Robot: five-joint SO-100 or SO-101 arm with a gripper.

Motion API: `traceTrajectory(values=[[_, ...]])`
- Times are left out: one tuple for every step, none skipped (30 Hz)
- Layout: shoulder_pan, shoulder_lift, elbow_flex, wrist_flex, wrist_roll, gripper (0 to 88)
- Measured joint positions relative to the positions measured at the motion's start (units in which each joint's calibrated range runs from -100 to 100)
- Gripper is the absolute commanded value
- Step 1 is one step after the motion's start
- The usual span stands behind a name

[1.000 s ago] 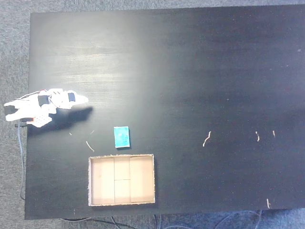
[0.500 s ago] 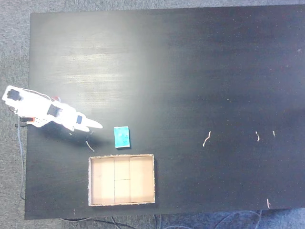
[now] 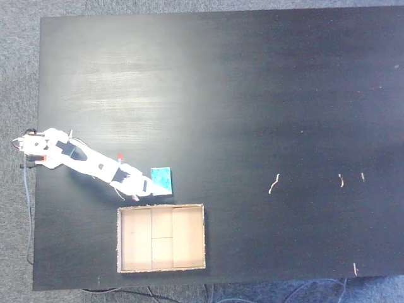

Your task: Pick the green block and drop it in the box on the right.

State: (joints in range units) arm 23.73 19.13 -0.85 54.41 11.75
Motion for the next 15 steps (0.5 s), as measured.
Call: traceTrajectory(values=[[-0.75, 2.17, -2.14, 0.56, -0.1, 34.9], [-1.65, 4.26, -4.36, 1.29, 0.0, 34.1], [-2.69, 5.6, -5.61, 2.09, 0.1, 33.4], [-3.82, 6.68, -6.76, 2.42, 0.24, 33.1], [-4.79, 7.44, -7.65, 2.5, 0.2, 33.3], [-5.76, 8.02, -8.54, 2.58, 0.15, 33.3], [-6.66, 8.6, -9.26, 2.58, 0.15, 32.8], [-7.49, 9.19, -10.06, 2.58, 0.0, 32.4], [-8.23, 9.86, -10.86, 2.58, 0.0, 30.8], [-8.76, 10.11, -11.13, 2.58, -0.05, 28.1], [-8.83, 10.78, -11.57, 2.58, -0.2, 24.6], [-8.83, 11.28, -11.93, 2.58, -0.34, 21.5], [-8.76, 11.7, -12.55, 2.58, -0.2, 18.5], [-8.76, 12.03, -13.35, 2.58, -0.29, 16.0], [-8.83, 12.53, -13.89, 2.42, -0.24, 14.5]])
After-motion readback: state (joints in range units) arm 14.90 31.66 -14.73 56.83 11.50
